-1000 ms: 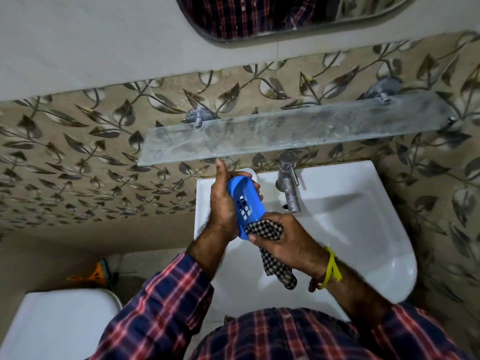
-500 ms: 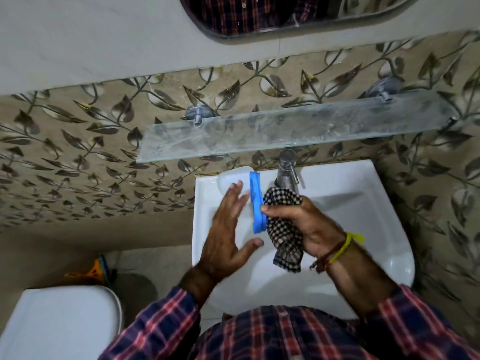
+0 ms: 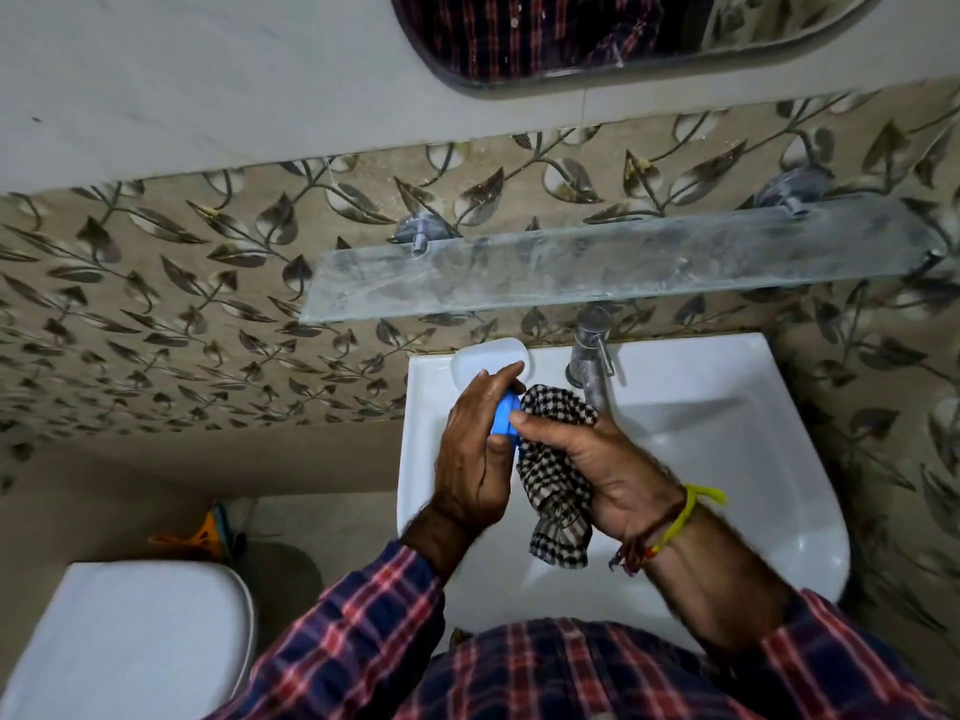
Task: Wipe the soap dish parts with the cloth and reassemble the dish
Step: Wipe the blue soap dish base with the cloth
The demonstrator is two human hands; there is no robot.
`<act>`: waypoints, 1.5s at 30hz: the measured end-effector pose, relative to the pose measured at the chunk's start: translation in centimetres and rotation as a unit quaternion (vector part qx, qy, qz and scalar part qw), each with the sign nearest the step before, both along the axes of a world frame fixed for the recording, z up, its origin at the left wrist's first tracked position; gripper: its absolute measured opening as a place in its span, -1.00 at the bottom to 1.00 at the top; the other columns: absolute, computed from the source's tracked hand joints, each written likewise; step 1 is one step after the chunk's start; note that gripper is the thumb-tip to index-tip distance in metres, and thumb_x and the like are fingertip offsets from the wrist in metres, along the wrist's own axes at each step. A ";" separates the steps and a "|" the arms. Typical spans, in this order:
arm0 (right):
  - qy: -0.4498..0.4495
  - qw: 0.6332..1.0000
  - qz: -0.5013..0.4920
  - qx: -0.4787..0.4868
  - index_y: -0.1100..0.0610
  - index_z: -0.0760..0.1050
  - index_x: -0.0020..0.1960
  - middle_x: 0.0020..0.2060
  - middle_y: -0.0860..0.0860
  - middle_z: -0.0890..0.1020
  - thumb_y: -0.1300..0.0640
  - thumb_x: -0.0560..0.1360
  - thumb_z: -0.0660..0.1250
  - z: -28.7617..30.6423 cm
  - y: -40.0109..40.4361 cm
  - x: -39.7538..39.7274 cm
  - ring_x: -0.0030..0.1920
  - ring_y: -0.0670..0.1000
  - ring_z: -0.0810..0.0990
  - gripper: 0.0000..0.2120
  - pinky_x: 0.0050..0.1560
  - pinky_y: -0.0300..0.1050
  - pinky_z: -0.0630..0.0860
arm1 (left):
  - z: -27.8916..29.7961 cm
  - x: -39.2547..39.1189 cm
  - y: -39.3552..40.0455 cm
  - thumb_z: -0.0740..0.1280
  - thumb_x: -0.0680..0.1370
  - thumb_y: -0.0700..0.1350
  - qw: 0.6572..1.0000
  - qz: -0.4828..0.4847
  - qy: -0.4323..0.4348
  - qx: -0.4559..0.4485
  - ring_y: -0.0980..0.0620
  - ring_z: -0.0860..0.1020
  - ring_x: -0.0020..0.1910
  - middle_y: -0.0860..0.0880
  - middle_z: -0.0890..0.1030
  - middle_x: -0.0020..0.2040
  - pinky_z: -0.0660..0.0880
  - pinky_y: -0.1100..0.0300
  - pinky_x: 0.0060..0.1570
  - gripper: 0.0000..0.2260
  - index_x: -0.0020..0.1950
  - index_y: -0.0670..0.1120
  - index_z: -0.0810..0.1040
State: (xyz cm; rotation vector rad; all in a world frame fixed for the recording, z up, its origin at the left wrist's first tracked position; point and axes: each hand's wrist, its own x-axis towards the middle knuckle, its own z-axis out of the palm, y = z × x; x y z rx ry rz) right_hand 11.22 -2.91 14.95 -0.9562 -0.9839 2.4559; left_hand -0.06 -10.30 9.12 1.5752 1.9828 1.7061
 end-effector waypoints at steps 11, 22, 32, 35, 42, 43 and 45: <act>-0.055 0.991 -0.053 0.111 0.23 0.66 -0.10 -0.22 0.22 0.69 0.30 0.46 0.46 1.1 -0.8 0.1 -0.27 0.13 0.69 -0.97 -0.28 -0.03 0.63 | 3.0 0.4 2.0 -0.04 0.39 0.61 0.958 -0.034 -0.254 -0.126 -0.12 0.67 -0.01 -0.08 0.69 -0.06 0.57 -0.17 0.09 -0.07 0.46 -0.04 0.44; -0.065 0.982 -0.058 0.168 0.14 0.68 -0.17 -0.23 0.14 0.73 0.27 0.46 0.48 1.0 -1.0 0.1 -0.19 0.13 0.73 -0.93 -0.15 0.07 0.68 | 2.3 2.3 0.3 -0.19 0.66 0.20 0.899 -0.075 -0.406 -0.145 0.09 0.59 0.26 0.08 0.69 0.16 0.49 0.17 0.28 -0.43 0.53 0.01 0.32; -0.094 0.951 -0.003 0.296 0.27 0.60 0.02 -0.18 0.17 0.69 0.28 0.48 0.46 1.4 1.0 2.0 -0.28 0.01 0.68 -0.87 -0.29 -0.10 0.61 | 2.5 -0.4 0.1 -0.05 0.49 0.47 0.723 -0.050 -0.680 -0.112 -0.25 0.50 0.26 -0.25 0.55 0.32 0.31 -0.28 0.44 -0.22 0.33 -0.05 0.59; -0.169 0.814 0.003 0.556 0.24 0.60 -0.07 -0.23 0.10 0.68 0.31 0.43 0.44 1.8 1.5 0.6 -0.28 0.01 0.62 -0.91 -0.27 -0.22 0.54 | 2.3 0.8 -0.1 0.00 0.45 0.46 0.717 -0.065 -0.683 -0.126 -0.18 0.61 0.18 -0.18 0.63 0.23 0.53 -0.18 0.22 -0.25 0.28 -0.03 0.62; -0.182 0.758 -0.046 0.624 0.21 0.66 0.06 -0.10 0.04 0.56 0.38 0.39 0.42 -1.6 -0.8 -0.7 -0.09 -0.11 0.53 -0.74 0.00 -0.38 0.49 | 1.2 1.6 -0.1 -0.05 0.64 0.29 0.726 -0.076 -0.670 -0.132 -0.02 0.70 0.06 -0.06 0.70 0.16 0.66 0.07 -0.11 -0.42 0.42 -0.02 0.49; -0.177 0.763 -0.042 0.620 0.20 0.66 0.10 -0.07 0.04 0.56 0.37 0.41 0.43 -1.8 -1.0 -0.6 -0.07 -0.09 0.54 -0.72 0.03 -0.32 0.54 | 1.0 1.5 -0.3 -0.05 0.64 0.29 0.726 -0.072 -0.671 -0.133 -0.03 0.69 0.08 -0.06 0.69 0.19 0.66 0.06 -0.08 -0.41 0.44 -0.01 0.47; -0.178 0.753 0.015 0.634 0.14 0.62 0.22 -0.02 0.07 0.54 0.33 0.42 0.43 -2.2 -1.6 -0.2 0.00 0.02 0.56 -0.62 0.09 -0.10 0.59 | 0.7 1.4 -0.5 -0.04 0.63 0.30 0.732 -0.063 -0.667 -0.124 -0.06 0.66 0.15 -0.08 0.66 0.24 0.65 0.03 0.05 -0.41 0.47 0.01 0.46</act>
